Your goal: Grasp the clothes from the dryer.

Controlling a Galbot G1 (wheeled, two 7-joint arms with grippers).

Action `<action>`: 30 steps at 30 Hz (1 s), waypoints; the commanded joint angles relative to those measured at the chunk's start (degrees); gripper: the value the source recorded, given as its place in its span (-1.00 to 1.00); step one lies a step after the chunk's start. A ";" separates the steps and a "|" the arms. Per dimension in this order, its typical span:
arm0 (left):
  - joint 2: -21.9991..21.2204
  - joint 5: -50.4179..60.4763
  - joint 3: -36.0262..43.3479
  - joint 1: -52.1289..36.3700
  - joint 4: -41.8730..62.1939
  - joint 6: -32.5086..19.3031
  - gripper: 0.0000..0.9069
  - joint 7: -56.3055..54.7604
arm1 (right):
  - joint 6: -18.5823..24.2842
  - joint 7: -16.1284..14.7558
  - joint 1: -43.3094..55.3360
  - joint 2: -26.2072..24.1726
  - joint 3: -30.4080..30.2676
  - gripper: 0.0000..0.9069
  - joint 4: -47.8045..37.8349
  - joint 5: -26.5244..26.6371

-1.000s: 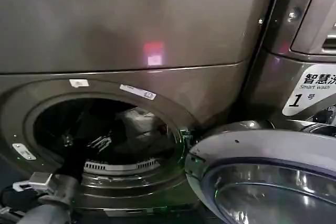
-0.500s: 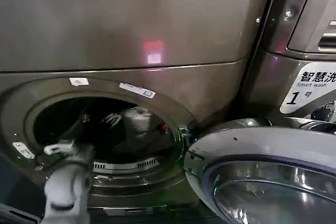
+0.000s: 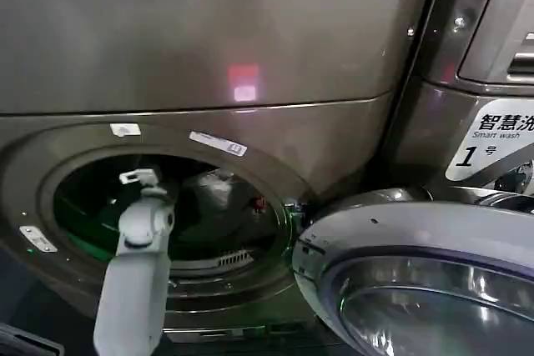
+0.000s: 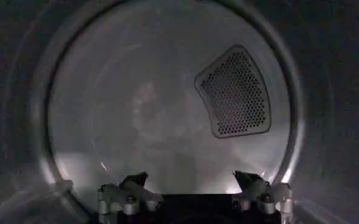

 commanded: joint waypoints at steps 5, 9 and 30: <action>-0.04 1.49 2.54 -13.88 19.59 -4.66 1.00 1.24 | 0.13 -0.27 0.23 0.04 -0.17 1.00 -0.02 0.02; -0.37 1.61 2.66 -18.20 25.76 -5.36 1.00 1.56 | 0.24 -0.44 0.21 0.17 -0.07 1.00 -0.04 0.03; 4.62 0.30 19.75 -32.85 48.98 -4.20 1.00 27.90 | 1.22 -1.04 -0.07 -0.16 -0.17 1.00 0.20 0.43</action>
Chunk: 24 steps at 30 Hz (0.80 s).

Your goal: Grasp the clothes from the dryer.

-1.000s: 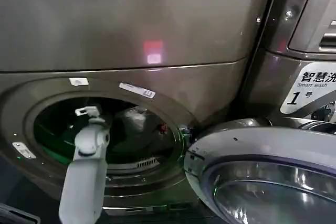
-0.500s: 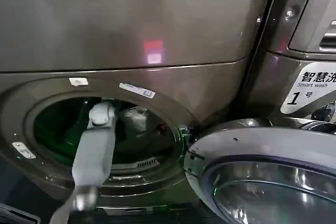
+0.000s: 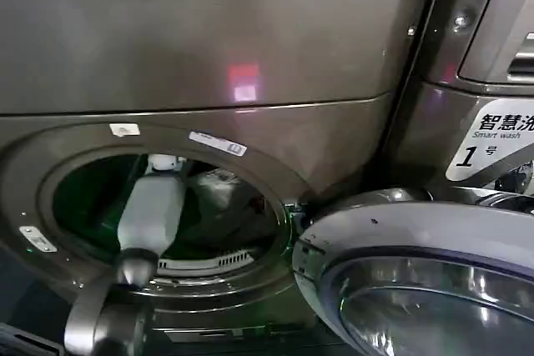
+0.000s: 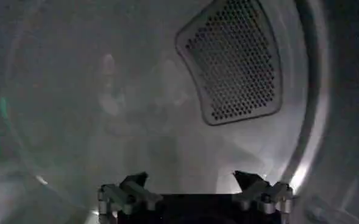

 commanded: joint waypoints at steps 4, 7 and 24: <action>3.07 9.18 19.11 -9.16 12.99 -1.98 1.00 23.08 | 0.29 -0.20 -0.19 0.03 0.14 1.00 -0.07 0.00; 3.68 13.09 25.10 -11.36 15.11 -4.40 1.00 28.08 | 0.55 -0.38 -0.46 0.07 0.38 1.00 -0.52 -0.10; -1.09 39.31 38.44 -17.95 26.17 -7.52 1.00 33.74 | 0.89 -0.72 0.80 0.94 -1.03 1.00 -0.63 -0.53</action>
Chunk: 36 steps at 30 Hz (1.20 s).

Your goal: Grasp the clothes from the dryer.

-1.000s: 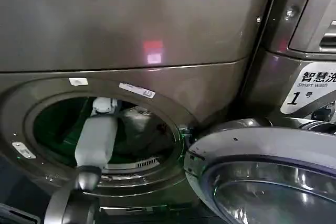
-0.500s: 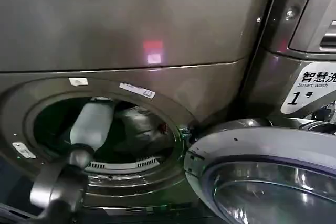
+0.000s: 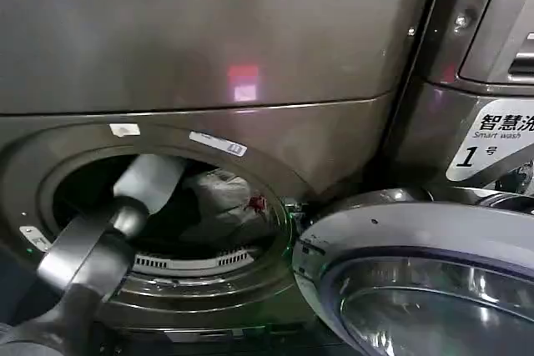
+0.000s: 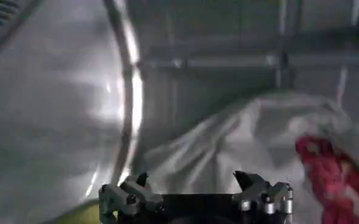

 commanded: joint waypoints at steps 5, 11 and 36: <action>-3.42 17.33 5.95 -2.15 7.44 -0.53 1.00 1.70 | 0.04 -0.08 0.20 0.22 -0.33 1.00 0.52 -0.04; -4.88 17.63 7.00 -0.95 7.90 -0.12 1.00 1.15 | 0.05 -0.08 0.69 0.06 -1.11 1.00 0.58 -0.17; -5.99 17.32 8.58 2.40 8.60 -0.91 -1.00 0.57 | 0.78 -0.54 2.00 1.35 -3.57 1.00 1.21 -1.61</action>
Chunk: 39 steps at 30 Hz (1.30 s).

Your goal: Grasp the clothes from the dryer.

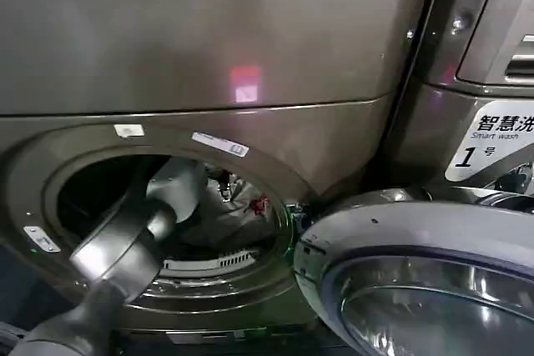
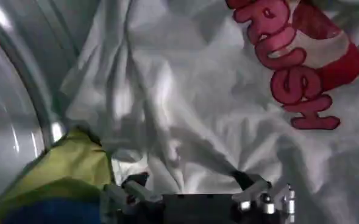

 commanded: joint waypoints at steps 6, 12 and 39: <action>0.16 -0.38 -0.05 0.07 0.09 -0.39 -1.00 0.35 | 0.13 -0.07 0.00 0.14 -0.12 1.00 -0.01 -0.15; 0.18 -0.71 -0.11 0.02 0.03 -0.49 -1.00 0.45 | 0.20 -0.10 -0.16 0.30 0.14 1.00 -0.04 -0.12; 4.29 -23.98 -41.53 19.29 -31.63 -1.48 -1.00 -24.93 | 0.55 -0.21 0.49 0.73 -0.80 1.00 0.34 -0.30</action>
